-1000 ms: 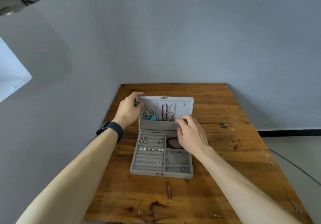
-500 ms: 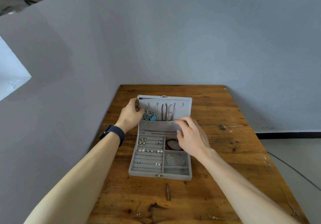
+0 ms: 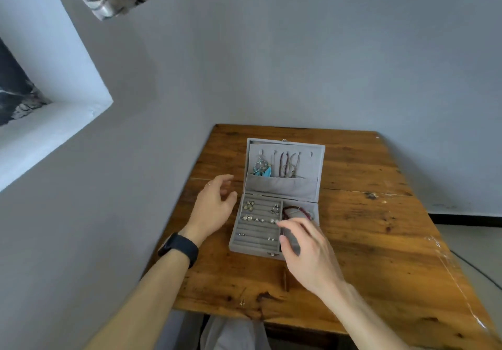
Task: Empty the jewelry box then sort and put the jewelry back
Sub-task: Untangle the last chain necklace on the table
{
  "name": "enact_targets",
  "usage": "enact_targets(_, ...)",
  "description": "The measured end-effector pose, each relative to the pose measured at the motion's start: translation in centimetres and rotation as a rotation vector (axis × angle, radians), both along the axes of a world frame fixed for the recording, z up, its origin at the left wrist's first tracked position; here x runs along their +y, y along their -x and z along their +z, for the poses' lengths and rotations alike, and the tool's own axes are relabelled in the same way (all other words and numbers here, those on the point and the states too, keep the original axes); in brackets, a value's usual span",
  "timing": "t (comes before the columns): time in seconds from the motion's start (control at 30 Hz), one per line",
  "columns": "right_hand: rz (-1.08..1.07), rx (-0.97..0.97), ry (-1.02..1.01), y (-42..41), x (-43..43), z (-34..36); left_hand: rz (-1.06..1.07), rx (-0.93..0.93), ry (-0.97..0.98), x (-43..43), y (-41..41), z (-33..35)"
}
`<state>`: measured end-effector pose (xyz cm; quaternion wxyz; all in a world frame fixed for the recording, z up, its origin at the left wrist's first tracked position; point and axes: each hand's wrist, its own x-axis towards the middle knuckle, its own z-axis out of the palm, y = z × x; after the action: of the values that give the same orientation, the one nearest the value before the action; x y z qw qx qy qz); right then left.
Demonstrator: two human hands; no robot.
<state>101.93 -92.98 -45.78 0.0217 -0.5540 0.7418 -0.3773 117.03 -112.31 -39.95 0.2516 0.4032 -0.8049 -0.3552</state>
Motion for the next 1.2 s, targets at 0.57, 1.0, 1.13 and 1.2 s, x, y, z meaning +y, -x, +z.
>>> enact_targets(0.57,0.048,0.029,-0.079,-9.6,4.6,-6.0,-0.035,-0.126,0.086,13.5,-10.9,-9.0)
enact_targets(1.0,-0.097,0.018,-0.065,-11.6,4.5,-6.1,0.037,-0.144,0.164,14.4,-9.9,-9.8)
enact_targets(1.13,-0.111,0.024,-0.071,-11.9,4.5,-5.8,0.032,-0.158,0.187,14.5,-10.0,-9.7)
enact_targets(1.2,-0.098,0.000,-0.074,-11.9,4.7,-5.7,0.032,-0.156,0.186,14.7,-9.9,-9.6)
